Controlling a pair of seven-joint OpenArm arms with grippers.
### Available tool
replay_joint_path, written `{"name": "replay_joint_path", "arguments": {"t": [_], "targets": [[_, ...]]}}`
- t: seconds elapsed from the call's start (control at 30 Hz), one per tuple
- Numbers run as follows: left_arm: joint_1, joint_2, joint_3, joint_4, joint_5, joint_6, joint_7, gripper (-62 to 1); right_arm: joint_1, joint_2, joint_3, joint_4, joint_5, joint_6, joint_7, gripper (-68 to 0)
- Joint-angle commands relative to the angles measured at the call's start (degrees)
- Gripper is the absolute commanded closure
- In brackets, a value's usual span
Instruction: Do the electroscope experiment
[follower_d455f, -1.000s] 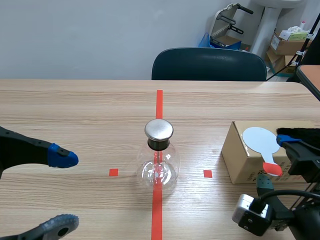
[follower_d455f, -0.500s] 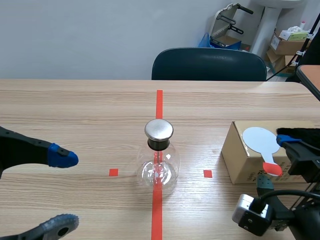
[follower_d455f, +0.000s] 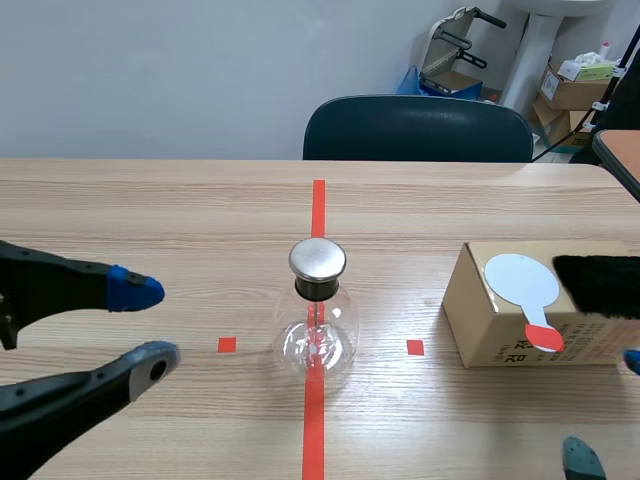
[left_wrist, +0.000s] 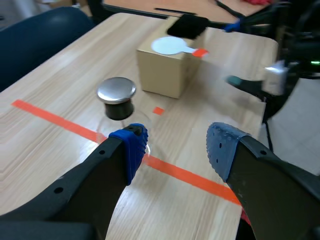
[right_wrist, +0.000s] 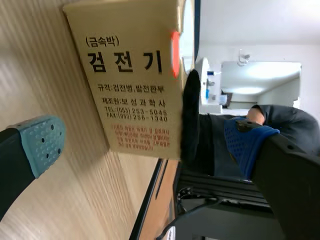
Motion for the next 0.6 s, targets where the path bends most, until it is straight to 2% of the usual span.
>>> {"name": "replay_joint_path", "arguments": {"t": [0.0,0.07,0.17,0.23,0.3,0.4,0.47,0.57], "targets": [[-0.13,1.09,0.09,-0.11,0.02,0.7,0.55,-29.5,-1.27,3.21,0.28,4.31,4.48,-3.52,1.62,-67.9],[-0.11,2.19,0.09,-0.81,-0.37,2.16,1.6,-29.5,-3.43,6.38,0.28,8.61,11.17,-2.71,2.4,-67.9],[-0.11,4.2,0.09,-2.01,-3.28,5.18,2.23,-29.5,-4.7,11.5,0.59,15.63,21.66,2.75,2.29,-67.9],[-0.11,5.79,0.09,-2.67,-4.98,7.76,3.13,-29.5,-4.68,14.6,1.42,19.98,28.98,7.48,2.19,-67.9],[0.04,7.52,0.09,-3.28,-6.1,10.51,4.61,-29.5,-4.39,17.09,2.95,24.04,36.46,13.29,2.12,-67.9],[2.47,10.23,-1.6,-3.8,-7.23,15.78,4.92,-29.5,-3.04,19.82,4.92,28.81,46.36,23.45,2.05,-67.9],[5.35,12.26,-4.33,-3.8,-7.21,19.02,4.9,-29.5,-1.11,21.27,5.05,30.84,52.06,29.44,2.01,-67.9],[10.36,15.04,-10.16,-3.8,-7.23,22.12,4.94,-29.5,2.21,22.56,5.05,32.92,59.56,37.88,1.46,-67.9]]}}
